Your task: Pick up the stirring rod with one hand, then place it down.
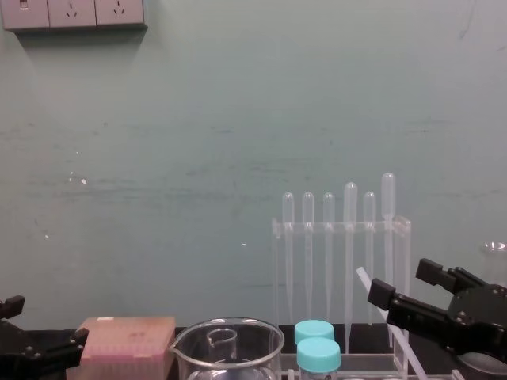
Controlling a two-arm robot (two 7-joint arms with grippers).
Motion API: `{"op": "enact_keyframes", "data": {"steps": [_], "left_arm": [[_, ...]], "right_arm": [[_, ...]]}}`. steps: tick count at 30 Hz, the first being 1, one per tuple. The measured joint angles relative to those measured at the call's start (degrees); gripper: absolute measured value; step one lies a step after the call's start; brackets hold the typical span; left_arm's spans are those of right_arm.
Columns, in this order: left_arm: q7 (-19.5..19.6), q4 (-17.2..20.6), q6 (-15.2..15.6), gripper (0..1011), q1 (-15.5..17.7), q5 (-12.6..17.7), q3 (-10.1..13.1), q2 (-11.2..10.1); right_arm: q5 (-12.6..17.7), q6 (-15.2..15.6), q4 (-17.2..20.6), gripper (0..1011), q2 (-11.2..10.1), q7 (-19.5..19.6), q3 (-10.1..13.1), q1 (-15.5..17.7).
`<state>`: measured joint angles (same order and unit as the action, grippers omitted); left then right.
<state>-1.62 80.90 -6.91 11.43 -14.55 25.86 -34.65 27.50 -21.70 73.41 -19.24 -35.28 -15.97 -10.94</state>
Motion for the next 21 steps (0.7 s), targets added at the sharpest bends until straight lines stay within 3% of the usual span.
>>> {"op": "enact_keyframes", "data": {"steps": [10,11,12,16,17,19,21], "left_arm": [[0.0,0.0,0.0,1000,0.0,0.0,0.0,0.0],[0.0,0.0,0.0,1000,0.0,0.0,0.0,0.0],[0.0,0.0,0.0,1000,0.0,0.0,0.0,0.0],[0.0,0.0,0.0,1000,0.0,0.0,0.0,0.0],[0.0,0.0,0.0,1000,0.0,0.0,0.0,0.0],[0.0,0.0,0.0,1000,0.0,0.0,0.0,0.0],[0.0,0.0,0.0,1000,0.0,0.0,0.0,0.0]], "right_arm": [[-2.2,-2.8,3.4,1000,0.0,2.3,0.8,0.8],[-4.2,-4.4,5.0,1000,0.2,4.4,1.6,1.4],[-4.2,-4.4,5.0,1000,0.2,4.4,1.6,1.4],[-9.3,-5.9,8.0,1000,1.2,10.6,4.0,3.1],[-9.3,-5.9,8.0,1000,1.2,10.6,4.0,3.1],[-12.3,-4.8,9.9,1000,1.9,15.4,6.0,4.8],[-13.3,-3.4,11.1,1000,2.2,17.6,7.2,5.9]]}}
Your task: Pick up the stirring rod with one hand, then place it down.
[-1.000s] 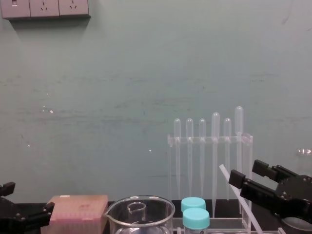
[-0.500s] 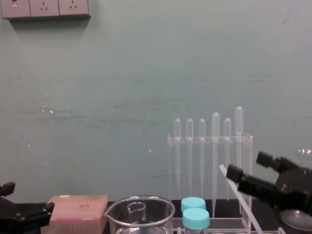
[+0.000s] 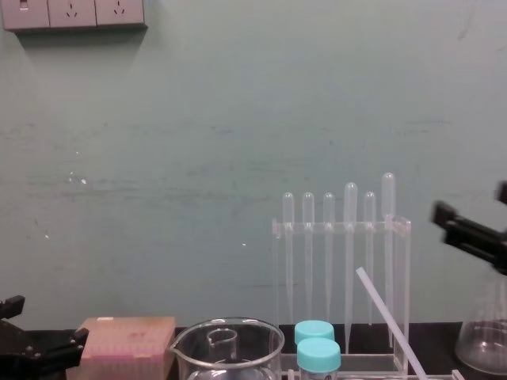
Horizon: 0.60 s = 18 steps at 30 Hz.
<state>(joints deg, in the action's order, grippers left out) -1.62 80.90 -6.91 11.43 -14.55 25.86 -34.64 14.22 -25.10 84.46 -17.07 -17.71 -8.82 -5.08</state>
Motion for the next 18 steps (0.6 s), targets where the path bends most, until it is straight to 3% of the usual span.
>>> {"op": "enact_keyframes", "data": {"steps": [5,6,9,13,16,18], "left_arm": [[0.0,0.0,0.0,1000,0.0,0.0,0.0,0.0],[0.0,0.0,0.0,1000,0.0,0.0,0.0,0.0],[0.0,0.0,0.0,1000,0.0,0.0,0.0,0.0],[0.0,0.0,0.0,1000,0.0,0.0,0.0,0.0],[0.0,0.0,0.0,1000,0.0,0.0,0.0,0.0],[0.0,0.0,0.0,1000,0.0,0.0,0.0,0.0]], "right_arm": [[-0.8,6.9,3.4,1000,0.5,5.3,3.9,4.1],[-0.8,6.9,3.4,1000,0.5,5.3,3.9,4.1],[-0.5,12.3,5.4,1000,0.9,7.6,6.0,6.9],[-0.3,16.6,6.3,1000,1.2,8.7,7.1,8.7],[0.2,19.0,6.4,1000,1.4,8.6,7.6,9.3],[0.2,18.9,6.4,1000,1.4,8.6,7.6,9.3]]}}
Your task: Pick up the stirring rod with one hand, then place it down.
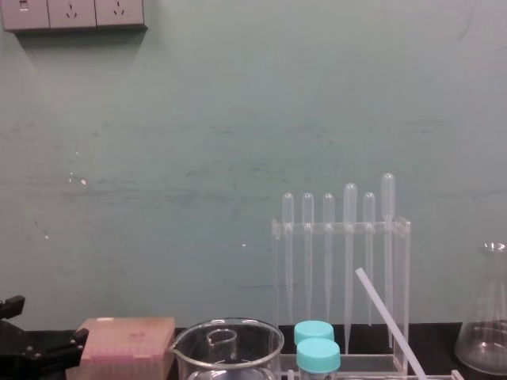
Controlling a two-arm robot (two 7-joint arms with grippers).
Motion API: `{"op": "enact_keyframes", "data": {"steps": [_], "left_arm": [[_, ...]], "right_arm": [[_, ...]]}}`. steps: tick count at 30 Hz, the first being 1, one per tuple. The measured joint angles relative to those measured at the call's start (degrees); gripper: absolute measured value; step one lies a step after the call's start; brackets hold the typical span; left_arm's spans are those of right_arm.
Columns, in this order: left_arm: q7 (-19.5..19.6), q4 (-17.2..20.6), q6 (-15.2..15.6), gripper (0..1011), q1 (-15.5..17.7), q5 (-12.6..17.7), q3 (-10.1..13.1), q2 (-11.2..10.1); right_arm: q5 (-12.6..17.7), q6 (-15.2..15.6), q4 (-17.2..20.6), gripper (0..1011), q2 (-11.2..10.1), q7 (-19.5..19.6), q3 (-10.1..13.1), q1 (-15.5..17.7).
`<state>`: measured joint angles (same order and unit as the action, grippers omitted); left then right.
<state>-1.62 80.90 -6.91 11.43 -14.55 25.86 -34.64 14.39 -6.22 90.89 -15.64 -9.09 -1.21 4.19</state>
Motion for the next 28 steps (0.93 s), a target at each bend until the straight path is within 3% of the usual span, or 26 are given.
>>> {"op": "enact_keyframes", "data": {"steps": [28], "left_arm": [[0.0,0.0,0.0,1000,0.0,0.0,0.0,0.0]], "right_arm": [[-0.2,-1.3,-0.1,1000,-0.2,-0.1,-0.3,-0.4]]}}
